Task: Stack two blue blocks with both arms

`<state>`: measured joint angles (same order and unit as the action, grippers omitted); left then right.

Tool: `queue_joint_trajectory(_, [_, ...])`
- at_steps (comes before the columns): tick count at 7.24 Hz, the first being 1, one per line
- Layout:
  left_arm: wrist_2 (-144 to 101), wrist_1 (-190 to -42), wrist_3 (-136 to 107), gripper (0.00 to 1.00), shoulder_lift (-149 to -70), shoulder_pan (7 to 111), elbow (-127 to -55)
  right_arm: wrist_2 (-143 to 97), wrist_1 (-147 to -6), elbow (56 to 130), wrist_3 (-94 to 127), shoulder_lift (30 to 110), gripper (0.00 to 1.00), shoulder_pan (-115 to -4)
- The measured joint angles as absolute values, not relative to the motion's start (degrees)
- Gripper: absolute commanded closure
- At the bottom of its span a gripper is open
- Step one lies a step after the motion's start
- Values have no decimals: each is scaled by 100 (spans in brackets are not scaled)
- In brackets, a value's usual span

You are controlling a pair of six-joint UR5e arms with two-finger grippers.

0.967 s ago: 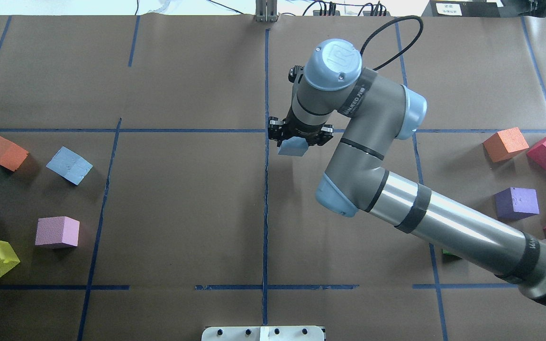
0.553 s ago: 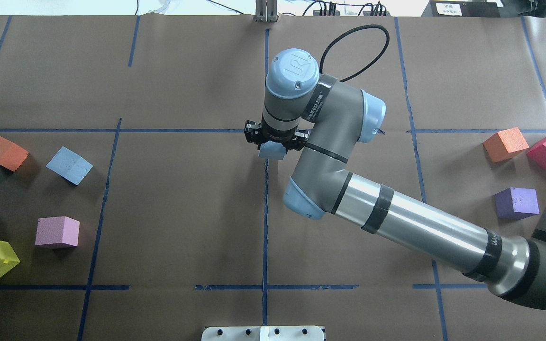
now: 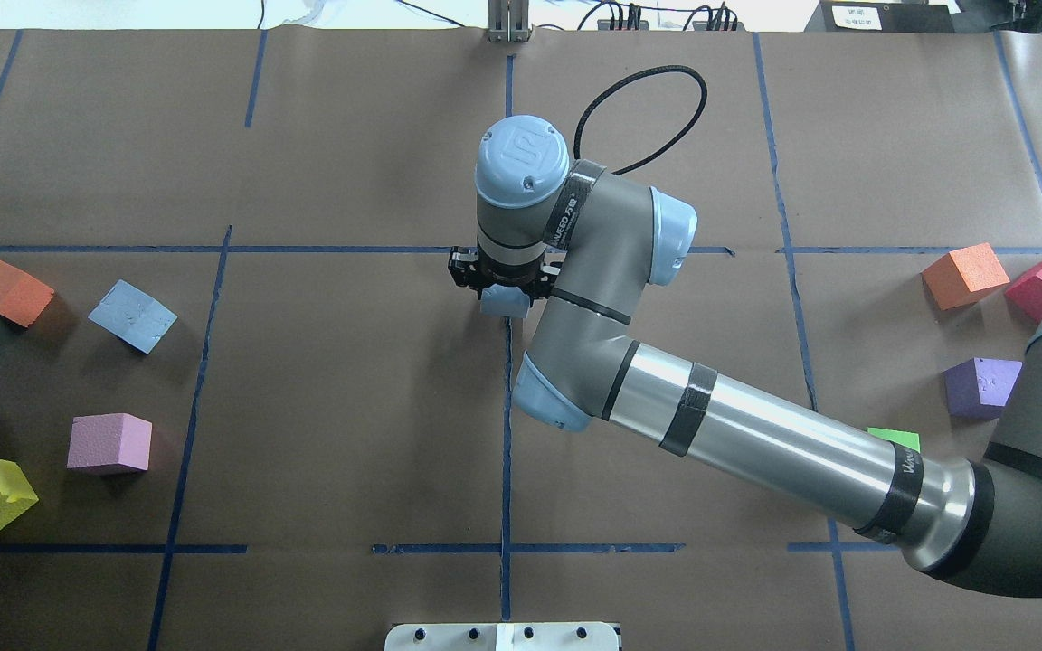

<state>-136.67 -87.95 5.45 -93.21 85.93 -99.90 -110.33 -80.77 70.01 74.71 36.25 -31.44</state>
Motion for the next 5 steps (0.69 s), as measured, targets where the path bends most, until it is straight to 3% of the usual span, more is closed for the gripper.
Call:
queue_joint_trajectory(1, [-13667, -8794, 545, 0, -9313, 8593, -10005, -11018, -8079, 6986, 7447, 3622, 1, -3122])
queue_joint_trajectory(5, [-13799, -8798, 546, 0, -9308, 8587, -10006, -10929, -8094, 7021, 7387, 3602, 0, -3095])
